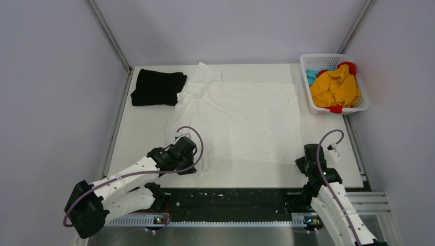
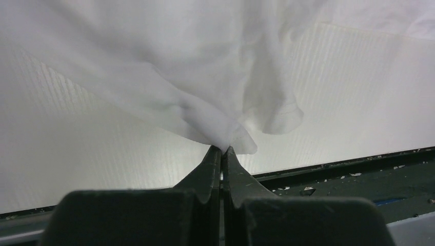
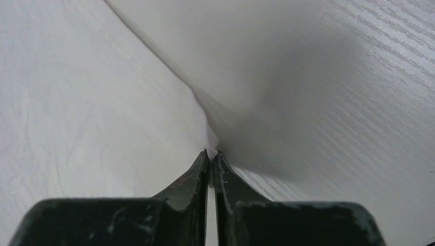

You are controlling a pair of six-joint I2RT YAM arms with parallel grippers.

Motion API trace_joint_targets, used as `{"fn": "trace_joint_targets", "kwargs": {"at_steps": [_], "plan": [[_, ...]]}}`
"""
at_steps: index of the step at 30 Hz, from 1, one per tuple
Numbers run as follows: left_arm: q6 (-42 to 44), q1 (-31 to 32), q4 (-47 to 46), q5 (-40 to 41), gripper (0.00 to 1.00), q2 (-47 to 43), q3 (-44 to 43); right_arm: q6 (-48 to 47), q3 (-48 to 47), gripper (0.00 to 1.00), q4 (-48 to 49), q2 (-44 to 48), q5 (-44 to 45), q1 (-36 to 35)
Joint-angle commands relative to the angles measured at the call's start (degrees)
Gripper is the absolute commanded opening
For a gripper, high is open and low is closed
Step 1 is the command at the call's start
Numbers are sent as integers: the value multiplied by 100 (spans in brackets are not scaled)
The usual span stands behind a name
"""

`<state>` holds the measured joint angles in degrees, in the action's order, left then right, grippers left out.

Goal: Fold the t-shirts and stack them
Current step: Fold the flattened tshirt in 1/3 of the way

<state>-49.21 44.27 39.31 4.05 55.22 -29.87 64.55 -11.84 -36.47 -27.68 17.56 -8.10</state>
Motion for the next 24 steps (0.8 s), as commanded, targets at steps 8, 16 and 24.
{"fn": "trace_joint_targets", "kwargs": {"at_steps": [8,16,24], "plan": [[266,3,-7,623,0,189,-1137,-633,-291,0,259,-438,240,2],[900,-390,-156,1183,0,863,-2468,-1264,-1068,0,842,-1198,-12,8],[1322,-1611,-781,459,0,1679,-3331,-1670,-1864,0,1284,-2118,381,2]]}}
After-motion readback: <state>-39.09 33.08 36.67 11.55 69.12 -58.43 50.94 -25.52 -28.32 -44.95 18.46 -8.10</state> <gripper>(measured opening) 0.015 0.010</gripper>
